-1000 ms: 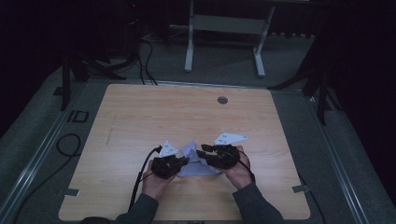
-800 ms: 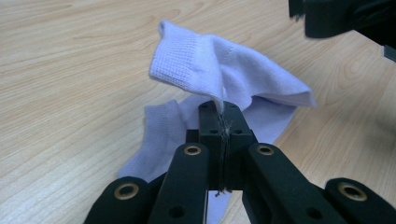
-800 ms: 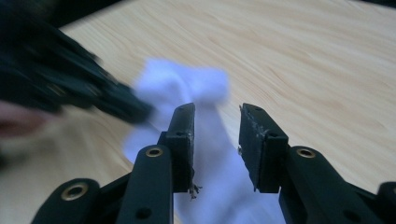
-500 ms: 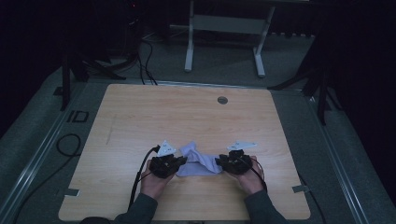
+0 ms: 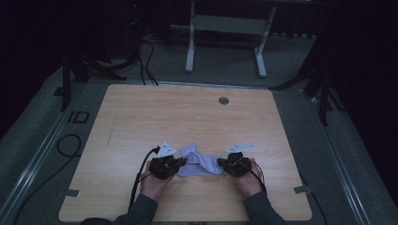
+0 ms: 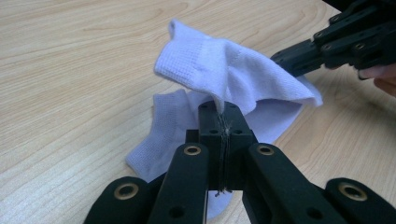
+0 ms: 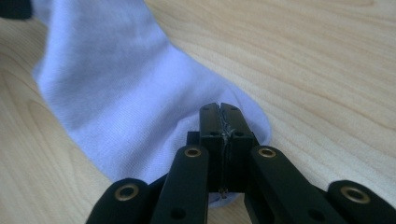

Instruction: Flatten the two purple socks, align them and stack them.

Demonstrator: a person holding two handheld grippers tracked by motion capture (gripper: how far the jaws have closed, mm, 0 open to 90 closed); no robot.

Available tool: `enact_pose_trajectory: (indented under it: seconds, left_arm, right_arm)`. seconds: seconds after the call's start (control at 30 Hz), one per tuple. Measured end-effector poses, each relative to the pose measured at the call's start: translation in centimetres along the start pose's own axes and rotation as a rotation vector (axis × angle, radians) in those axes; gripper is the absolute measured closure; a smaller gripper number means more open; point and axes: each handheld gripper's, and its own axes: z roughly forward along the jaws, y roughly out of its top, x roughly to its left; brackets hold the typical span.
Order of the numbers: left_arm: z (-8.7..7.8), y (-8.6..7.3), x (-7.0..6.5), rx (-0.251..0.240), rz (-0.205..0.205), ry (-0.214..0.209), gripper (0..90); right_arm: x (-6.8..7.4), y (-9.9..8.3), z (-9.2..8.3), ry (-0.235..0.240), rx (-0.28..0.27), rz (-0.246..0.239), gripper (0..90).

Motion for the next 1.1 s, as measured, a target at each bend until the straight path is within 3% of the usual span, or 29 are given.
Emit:
enact_pose_trajectory:
  seconds: [0.37, 0.7, 0.9, 1.1]
  left_arm:
    - [0.0, -0.2, 0.3, 0.011, -0.009, 0.01, 89.1]
    - [-0.2, -0.6, 0.5, 0.029, -0.018, 0.014, 89.0]
    - [-0.5, -1.0, 0.9, 0.046, -0.027, 0.014, 88.9]
    - [-1.0, -1.6, 1.7, 0.074, -0.066, -0.008, 88.8]
  right_arm:
    - [0.0, 0.3, -1.2, -0.014, -0.071, 0.003, 89.3]
    - [0.3, -0.6, 0.6, -0.058, 0.001, -0.043, 88.9]
    - [0.2, -0.7, 0.7, -0.043, 0.0, -0.029, 88.6]
    - [0.2, -0.8, 0.6, -0.042, 0.0, -0.025, 88.6]
